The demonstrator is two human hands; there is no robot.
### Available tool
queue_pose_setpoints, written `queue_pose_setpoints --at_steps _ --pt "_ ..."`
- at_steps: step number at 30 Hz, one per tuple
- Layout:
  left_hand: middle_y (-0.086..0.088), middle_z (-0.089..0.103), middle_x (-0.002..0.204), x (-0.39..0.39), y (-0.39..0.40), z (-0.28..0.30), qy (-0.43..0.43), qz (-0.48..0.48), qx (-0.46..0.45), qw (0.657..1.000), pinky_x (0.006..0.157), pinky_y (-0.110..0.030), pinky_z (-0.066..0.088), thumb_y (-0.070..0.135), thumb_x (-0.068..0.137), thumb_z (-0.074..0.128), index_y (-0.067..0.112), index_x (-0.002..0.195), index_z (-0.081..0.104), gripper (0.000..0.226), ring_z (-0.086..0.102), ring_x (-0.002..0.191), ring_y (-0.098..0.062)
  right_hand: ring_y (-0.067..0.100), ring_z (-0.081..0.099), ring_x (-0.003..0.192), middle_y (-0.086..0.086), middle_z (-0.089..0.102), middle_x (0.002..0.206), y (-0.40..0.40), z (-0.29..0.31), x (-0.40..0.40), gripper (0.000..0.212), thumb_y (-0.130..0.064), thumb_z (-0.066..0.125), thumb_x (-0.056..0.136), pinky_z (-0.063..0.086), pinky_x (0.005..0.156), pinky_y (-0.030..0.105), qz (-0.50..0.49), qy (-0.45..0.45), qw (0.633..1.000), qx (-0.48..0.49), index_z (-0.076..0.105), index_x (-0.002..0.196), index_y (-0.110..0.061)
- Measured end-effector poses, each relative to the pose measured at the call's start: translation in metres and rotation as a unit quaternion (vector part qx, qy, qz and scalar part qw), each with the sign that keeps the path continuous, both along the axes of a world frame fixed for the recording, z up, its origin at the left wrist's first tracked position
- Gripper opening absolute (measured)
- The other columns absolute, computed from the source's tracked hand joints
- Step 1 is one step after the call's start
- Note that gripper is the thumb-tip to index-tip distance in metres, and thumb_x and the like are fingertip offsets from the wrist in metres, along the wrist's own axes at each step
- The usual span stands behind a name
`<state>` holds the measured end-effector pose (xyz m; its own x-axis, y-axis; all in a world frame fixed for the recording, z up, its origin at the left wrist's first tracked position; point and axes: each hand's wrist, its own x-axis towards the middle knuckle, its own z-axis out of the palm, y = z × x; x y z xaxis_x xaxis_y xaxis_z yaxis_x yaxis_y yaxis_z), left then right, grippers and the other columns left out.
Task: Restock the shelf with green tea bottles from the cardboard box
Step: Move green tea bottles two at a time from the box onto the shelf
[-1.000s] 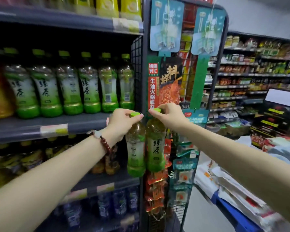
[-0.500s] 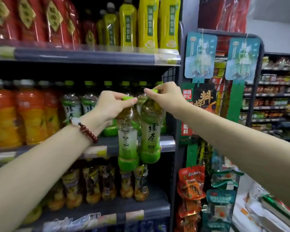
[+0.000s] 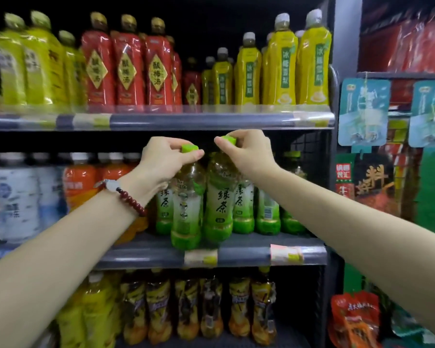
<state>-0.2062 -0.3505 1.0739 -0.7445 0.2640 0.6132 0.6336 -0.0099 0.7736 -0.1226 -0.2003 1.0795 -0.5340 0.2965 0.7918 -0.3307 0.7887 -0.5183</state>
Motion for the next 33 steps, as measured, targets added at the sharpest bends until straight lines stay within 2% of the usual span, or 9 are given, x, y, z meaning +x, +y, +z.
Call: queue_pose_setpoints --at_steps 6,8,12,15,17,22,25,28,33 --pt "-0.002 0.072 0.080 -0.019 -0.018 -0.006 0.017 0.005 0.044 0.999 0.089 -0.040 0.055 0.013 0.071 0.079 0.024 0.071 0.070 0.014 0.069 0.081 -0.018 0.016 0.068 0.084 0.004 0.074 0.083 -0.019 -0.013 -0.032 0.029 -0.038 0.066 0.085 0.056 0.083 0.036 0.036 -0.020 0.999 -0.012 0.074 0.093 -0.011" --pt "-0.001 0.072 0.085 -0.027 -0.020 -0.012 0.020 0.000 0.060 0.998 0.091 -0.040 0.054 0.014 0.074 0.077 0.024 0.076 0.070 0.013 0.068 0.086 -0.015 0.013 0.068 0.084 0.001 0.073 0.084 -0.021 -0.015 -0.040 0.029 -0.038 0.067 0.084 0.056 0.081 0.031 0.043 -0.015 0.999 -0.010 0.074 0.095 -0.013" --pt "0.007 0.072 0.103 -0.042 -0.015 -0.037 0.029 0.004 0.064 0.997 0.095 -0.039 0.052 0.033 0.079 0.072 0.030 0.100 0.069 0.021 0.066 0.102 -0.009 -0.003 0.057 0.081 -0.013 0.063 0.092 -0.025 -0.031 -0.050 0.030 -0.038 0.060 0.090 0.042 0.068 0.004 0.030 0.016 0.999 -0.019 0.064 0.111 -0.017" --pt "0.011 0.066 0.117 -0.040 -0.006 -0.062 0.014 -0.019 0.072 0.997 0.102 -0.039 0.046 0.049 0.087 0.055 0.031 0.117 0.059 0.036 0.059 0.112 -0.007 -0.001 0.049 0.086 -0.012 0.052 0.097 -0.030 -0.056 -0.056 0.037 -0.040 0.043 0.098 0.037 0.080 0.010 0.039 0.022 0.996 -0.079 0.056 0.119 -0.013" --pt "0.014 0.054 0.131 -0.036 -0.003 -0.072 0.043 -0.027 0.079 0.996 0.106 -0.034 0.040 0.049 0.091 0.047 0.034 0.132 0.044 0.043 0.050 0.123 -0.004 0.009 0.050 0.103 -0.002 0.056 0.112 -0.033 -0.070 -0.060 0.045 -0.042 0.037 0.099 0.038 0.091 0.026 0.053 0.035 0.992 -0.105 0.048 0.129 -0.011" --pt "0.030 0.029 0.133 -0.036 -0.009 -0.108 0.036 -0.052 0.034 0.997 0.098 -0.009 0.027 0.032 0.091 0.054 0.039 0.146 0.008 0.072 0.030 0.123 0.011 0.009 0.025 0.141 -0.005 0.022 0.157 -0.036 -0.094 -0.060 0.067 -0.044 0.041 0.097 0.021 0.111 0.024 0.088 -0.005 0.990 -0.108 0.007 0.152 -0.025" --pt "0.025 0.048 0.120 -0.045 -0.010 -0.134 -0.011 -0.039 -0.010 0.999 0.096 -0.019 0.037 0.029 0.089 0.059 0.033 0.138 0.031 0.057 0.047 0.121 -0.001 0.002 0.031 0.136 -0.013 0.028 0.153 -0.028 -0.112 -0.053 0.077 -0.042 0.049 0.095 0.027 0.110 0.022 0.102 -0.052 0.990 -0.086 -0.001 0.151 -0.028" --pt "0.018 0.058 0.111 -0.053 -0.014 -0.138 -0.029 -0.023 -0.036 0.999 0.091 -0.019 0.043 0.034 0.084 0.065 0.028 0.128 0.044 0.050 0.056 0.114 -0.007 0.003 0.033 0.134 -0.013 0.033 0.148 -0.018 -0.129 -0.049 0.074 -0.039 0.055 0.092 0.026 0.102 0.017 0.090 -0.109 0.986 -0.091 0.014 0.151 -0.020" --pt "0.013 0.063 0.117 -0.061 -0.023 -0.137 -0.035 -0.038 -0.057 0.997 0.100 -0.035 0.048 0.040 0.076 0.072 0.028 0.125 0.052 0.054 0.058 0.112 -0.006 0.017 0.040 0.136 -0.003 0.042 0.148 -0.009 -0.129 -0.048 0.091 -0.061 0.064 0.074 0.035 0.113 0.042 0.093 -0.152 0.977 -0.117 0.031 0.147 -0.020"
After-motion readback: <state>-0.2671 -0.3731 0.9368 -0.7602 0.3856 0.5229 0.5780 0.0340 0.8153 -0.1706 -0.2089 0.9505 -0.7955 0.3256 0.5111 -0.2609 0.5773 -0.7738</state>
